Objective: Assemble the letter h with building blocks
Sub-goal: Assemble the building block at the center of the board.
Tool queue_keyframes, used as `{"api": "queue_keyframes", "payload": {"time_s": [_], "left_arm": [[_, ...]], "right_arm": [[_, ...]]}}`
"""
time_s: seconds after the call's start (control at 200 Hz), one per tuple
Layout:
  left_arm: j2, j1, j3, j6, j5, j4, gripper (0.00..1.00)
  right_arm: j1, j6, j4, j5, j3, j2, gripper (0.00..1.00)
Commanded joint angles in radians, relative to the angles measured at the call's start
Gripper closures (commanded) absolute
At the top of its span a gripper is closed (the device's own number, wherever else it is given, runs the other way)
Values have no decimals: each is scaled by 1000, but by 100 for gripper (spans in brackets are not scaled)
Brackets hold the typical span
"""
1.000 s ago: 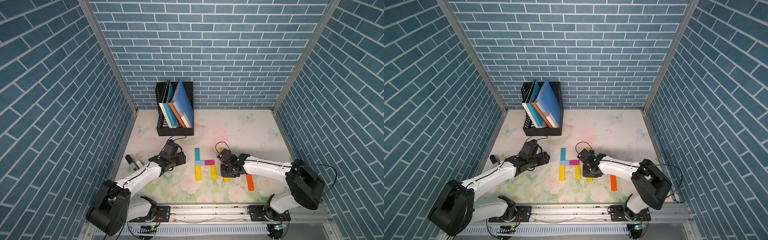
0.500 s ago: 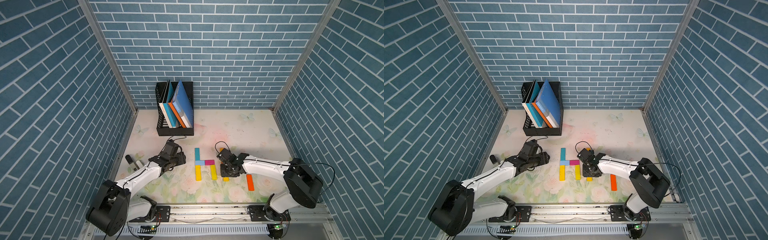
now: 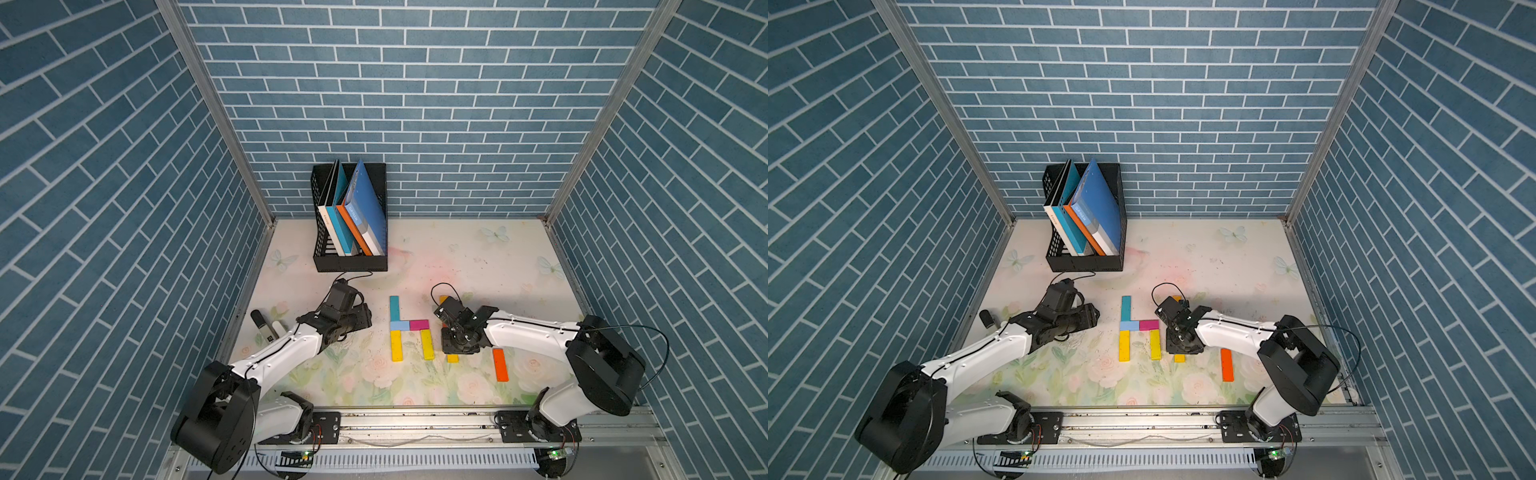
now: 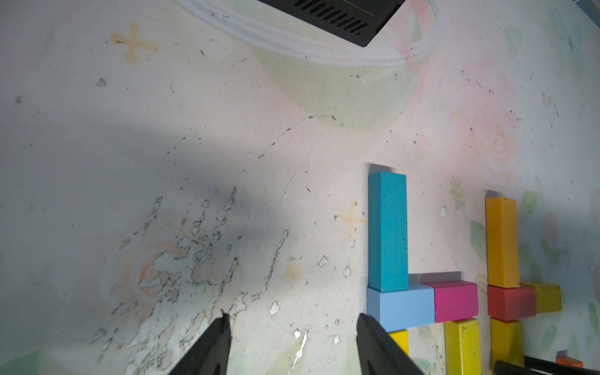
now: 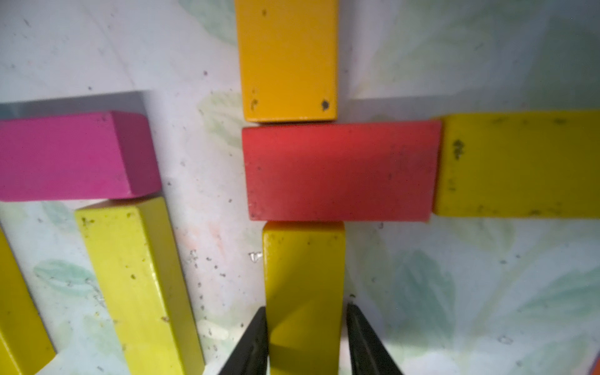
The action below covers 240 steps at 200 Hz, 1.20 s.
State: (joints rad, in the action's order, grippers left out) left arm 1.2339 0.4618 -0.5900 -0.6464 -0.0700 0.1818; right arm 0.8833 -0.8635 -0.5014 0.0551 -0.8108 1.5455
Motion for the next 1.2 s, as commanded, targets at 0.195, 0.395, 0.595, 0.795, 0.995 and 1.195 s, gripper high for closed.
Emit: {"api": "queue_keyframes", "payload": {"time_s": [0.195,0.395,0.595,0.795,0.995,1.195], "left_arm": [[-11,4,14,8,4,3,33],[-11,4,15,8,5,2,33],[-17,4,18,8,5,3,33],[-18,4,18,7,2,0,33],[-14,4,16,7,-1,-3,33],[-18,3,19,7,0,-1,33]], "right_arm": [[-3,35,-1,-5,-6,23,60],[-3,43,1,-12,-4,38,61],[-5,40,1,-5,2,19,47],[-4,38,8,-15,-1,31,60],[-5,32,15,-13,-4,35,60],[-4,33,-4,-3,-16,39,46]]}}
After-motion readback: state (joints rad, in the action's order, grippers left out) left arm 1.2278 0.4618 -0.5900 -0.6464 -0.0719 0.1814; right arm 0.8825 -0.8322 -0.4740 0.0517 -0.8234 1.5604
